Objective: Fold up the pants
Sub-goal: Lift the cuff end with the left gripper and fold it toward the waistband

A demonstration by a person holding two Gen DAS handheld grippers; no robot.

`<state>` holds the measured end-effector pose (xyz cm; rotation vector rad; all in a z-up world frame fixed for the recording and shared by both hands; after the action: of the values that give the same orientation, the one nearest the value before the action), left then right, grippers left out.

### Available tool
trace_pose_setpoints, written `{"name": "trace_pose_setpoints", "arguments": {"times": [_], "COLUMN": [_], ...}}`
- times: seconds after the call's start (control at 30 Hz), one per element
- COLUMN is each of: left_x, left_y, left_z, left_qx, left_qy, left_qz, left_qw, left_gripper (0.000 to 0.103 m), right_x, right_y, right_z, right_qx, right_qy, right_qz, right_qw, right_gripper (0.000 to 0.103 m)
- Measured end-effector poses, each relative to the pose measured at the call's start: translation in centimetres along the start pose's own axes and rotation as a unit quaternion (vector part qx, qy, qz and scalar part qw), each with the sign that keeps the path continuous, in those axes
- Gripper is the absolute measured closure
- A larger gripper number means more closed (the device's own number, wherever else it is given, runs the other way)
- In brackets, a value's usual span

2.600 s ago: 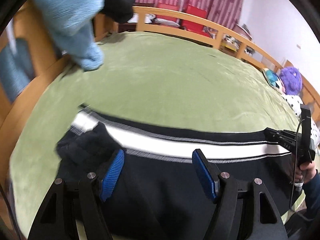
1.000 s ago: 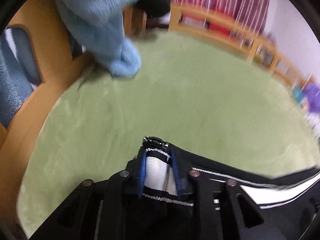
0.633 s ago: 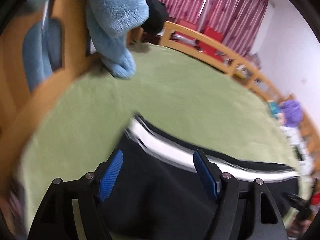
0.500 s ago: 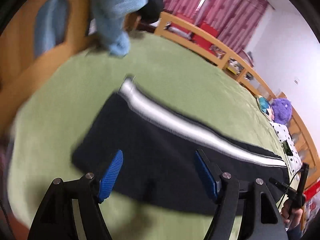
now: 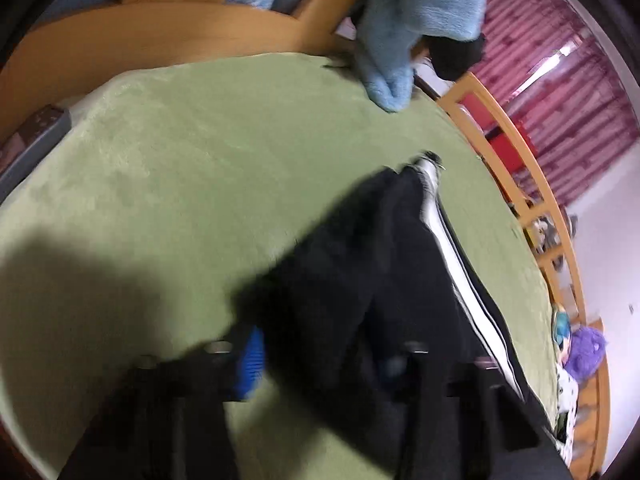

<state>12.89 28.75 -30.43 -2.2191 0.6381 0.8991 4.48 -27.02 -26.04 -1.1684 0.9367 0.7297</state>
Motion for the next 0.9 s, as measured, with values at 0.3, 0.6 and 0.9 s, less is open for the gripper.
{"name": "trace_pose_setpoints", "arguments": {"times": [0.3, 0.6, 0.9], "left_x": [-2.8, -11.9, -14.3], "left_y": [-1.7, -0.3, 14.7], "left_z": [-1.5, -17.4, -38.3], "left_qx": [0.049, 0.241, 0.413], "left_qy": [-0.019, -0.009, 0.072], "left_qz": [-0.038, -0.109, -0.067], "left_qw": [0.9979, 0.9644, 0.9053], "left_gripper": [0.09, 0.09, 0.091], "right_x": [-1.0, -3.4, -7.6], "right_y": [-0.2, -0.4, -1.2], "right_z": [-1.8, -3.7, -9.6], "right_qx": [0.025, 0.024, 0.029], "right_qy": [-0.011, -0.047, -0.034], "right_qz": [-0.012, -0.044, -0.105], "right_qw": [1.0, 0.998, 0.993], "right_gripper": [0.072, 0.071, 0.071]}}
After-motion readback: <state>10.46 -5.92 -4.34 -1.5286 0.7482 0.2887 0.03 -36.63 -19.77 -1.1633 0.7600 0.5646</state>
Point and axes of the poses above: each gripper's, at about its wrist camera, not at the fingertips, and x roughly the way its jaws point, z to its left, y to its underside, the point moved 9 cm from there along x, roughly the way its jaws point, and after that the axes turned 6 degrees about z, right-handed, at the moved point
